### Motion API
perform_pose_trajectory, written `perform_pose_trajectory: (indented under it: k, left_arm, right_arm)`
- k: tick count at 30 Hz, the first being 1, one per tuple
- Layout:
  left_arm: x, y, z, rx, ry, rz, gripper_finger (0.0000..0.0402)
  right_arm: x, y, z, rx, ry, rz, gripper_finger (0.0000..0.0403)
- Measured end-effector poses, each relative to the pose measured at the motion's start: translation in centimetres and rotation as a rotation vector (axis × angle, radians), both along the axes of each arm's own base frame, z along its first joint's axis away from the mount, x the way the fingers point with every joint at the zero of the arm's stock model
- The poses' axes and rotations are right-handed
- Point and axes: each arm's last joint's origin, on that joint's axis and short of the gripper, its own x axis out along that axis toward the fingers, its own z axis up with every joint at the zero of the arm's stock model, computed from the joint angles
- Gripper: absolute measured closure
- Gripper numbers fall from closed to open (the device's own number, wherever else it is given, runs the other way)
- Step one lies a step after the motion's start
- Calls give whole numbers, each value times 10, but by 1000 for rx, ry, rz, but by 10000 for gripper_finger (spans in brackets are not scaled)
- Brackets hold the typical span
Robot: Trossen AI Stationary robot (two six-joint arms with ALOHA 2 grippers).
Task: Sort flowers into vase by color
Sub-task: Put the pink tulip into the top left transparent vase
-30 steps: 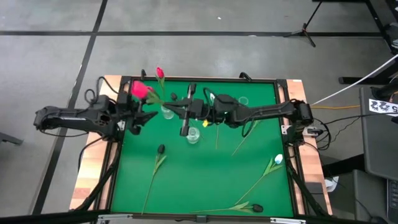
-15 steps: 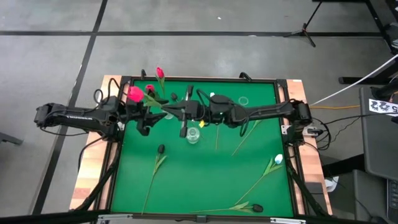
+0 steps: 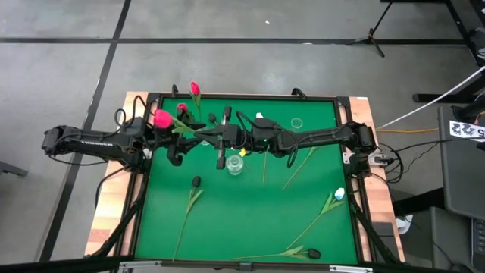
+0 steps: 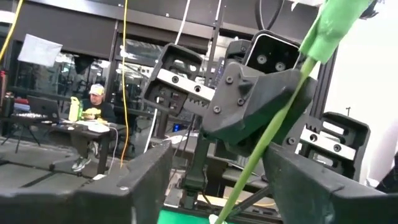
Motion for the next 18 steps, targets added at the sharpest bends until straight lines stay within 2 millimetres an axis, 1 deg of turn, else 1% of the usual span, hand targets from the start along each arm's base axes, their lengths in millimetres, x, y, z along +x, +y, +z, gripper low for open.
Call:
perform_pose_trajectory:
  k: [12, 16, 18]
  left_arm:
    - [0, 0, 0, 15, 0, -2, 334]
    - [0, 0, 0, 28, 0, -3, 382]
    - [0, 0, 0, 33, 2, -1, 394]
  right_arm:
    - [0, -1, 0, 9, 3, -8, 402]
    - [0, -1, 0, 27, 2, -5, 402]
    - [0, -2, 0, 33, 3, -5, 402]
